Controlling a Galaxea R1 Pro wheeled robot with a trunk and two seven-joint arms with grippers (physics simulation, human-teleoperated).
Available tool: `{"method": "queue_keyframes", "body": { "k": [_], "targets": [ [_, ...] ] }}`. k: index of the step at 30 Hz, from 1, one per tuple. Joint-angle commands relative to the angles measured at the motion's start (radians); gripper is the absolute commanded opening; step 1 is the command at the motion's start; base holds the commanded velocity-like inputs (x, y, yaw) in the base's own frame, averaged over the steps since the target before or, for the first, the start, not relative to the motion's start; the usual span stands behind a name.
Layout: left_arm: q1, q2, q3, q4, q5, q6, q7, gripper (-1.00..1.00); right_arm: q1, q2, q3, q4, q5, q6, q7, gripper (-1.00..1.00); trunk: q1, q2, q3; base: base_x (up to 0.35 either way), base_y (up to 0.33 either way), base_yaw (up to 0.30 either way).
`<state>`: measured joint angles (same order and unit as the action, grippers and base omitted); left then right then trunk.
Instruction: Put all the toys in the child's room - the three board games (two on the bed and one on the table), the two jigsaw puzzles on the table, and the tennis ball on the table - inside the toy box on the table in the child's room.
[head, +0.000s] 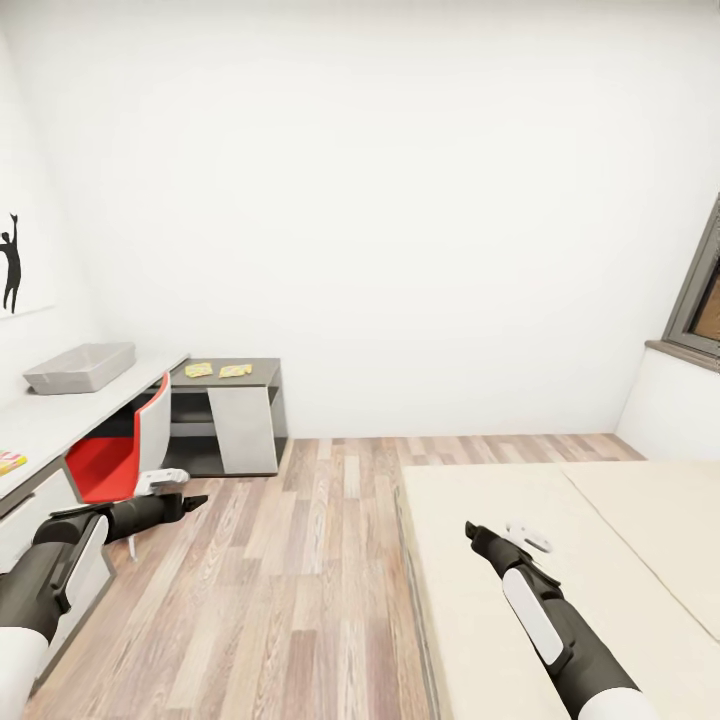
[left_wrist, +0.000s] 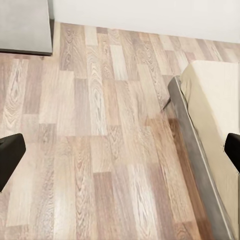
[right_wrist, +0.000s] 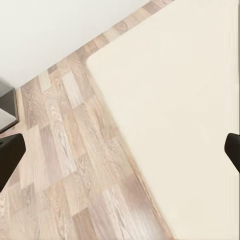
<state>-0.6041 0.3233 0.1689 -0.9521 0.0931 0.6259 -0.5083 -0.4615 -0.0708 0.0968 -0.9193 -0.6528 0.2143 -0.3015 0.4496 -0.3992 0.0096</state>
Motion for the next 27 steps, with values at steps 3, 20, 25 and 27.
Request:
{"method": "queue_keyframes", "body": {
  "k": [3,20,25,27],
  "targets": [
    [0.000,0.000,0.001,-0.001,0.010,0.009,0.001,1.00,0.000,-0.001,0.004,-0.001,-0.007,0.002,-0.008,1.00,0.000,-0.001,0.000,0.000,-0.247,0.000],
    [0.000,0.000,0.001,-0.001,0.010,0.009,0.001,1.00,0.000,0.000,0.004,-0.001,-0.005,0.002,-0.008,1.00,0.000,-0.001,0.000,0.000,-0.268,0.000],
    [0.000,-0.001,0.001,-0.001,0.010,0.009,0.001,1.00,0.000,0.000,0.004,-0.001,-0.006,0.002,-0.008,1.00,0.000,-0.001,0.000,0.000,-0.271,0.000],
    [0.000,-0.001,0.001,-0.001,0.010,0.009,0.001,1.00,0.000,0.000,0.004,-0.001,-0.006,0.002,-0.008,1.00,0.000,-0.001,0.000,0.000,-0.271,0.000]
  ]
}}
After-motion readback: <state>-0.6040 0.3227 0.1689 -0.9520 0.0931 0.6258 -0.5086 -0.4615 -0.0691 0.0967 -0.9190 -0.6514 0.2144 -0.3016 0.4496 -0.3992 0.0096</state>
